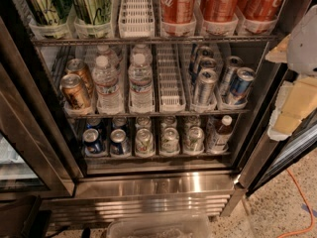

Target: Pick 7up can from bottom shelf of fridge

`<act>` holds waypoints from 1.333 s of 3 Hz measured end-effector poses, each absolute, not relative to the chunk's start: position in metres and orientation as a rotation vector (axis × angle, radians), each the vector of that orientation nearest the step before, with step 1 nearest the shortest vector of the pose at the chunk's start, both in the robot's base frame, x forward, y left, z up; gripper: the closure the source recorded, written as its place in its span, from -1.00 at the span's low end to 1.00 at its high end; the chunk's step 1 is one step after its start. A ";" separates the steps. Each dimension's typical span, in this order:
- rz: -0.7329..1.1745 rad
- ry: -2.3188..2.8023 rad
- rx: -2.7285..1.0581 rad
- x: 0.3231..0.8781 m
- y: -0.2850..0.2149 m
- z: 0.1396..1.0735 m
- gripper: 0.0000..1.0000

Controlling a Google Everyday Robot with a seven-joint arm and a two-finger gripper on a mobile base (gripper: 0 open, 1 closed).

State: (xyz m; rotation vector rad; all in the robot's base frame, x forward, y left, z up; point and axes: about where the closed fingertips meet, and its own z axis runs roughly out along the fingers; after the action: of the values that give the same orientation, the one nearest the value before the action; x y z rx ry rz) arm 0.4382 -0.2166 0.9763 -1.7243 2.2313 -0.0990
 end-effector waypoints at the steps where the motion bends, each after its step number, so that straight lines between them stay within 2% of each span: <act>1: -0.099 2.231 -1.724 0.438 -0.217 0.976 -1.00; 3: -0.073 2.210 -1.681 0.423 -0.212 0.947 -1.00; 4: -0.088 2.160 -1.707 0.412 -0.205 0.895 -1.00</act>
Offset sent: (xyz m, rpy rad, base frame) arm -0.0058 -0.0001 -0.0165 0.0433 0.0186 -0.0121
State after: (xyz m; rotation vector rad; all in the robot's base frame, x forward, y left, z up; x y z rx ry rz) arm 0.4121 -0.2049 0.8945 -1.7065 2.1600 -0.0882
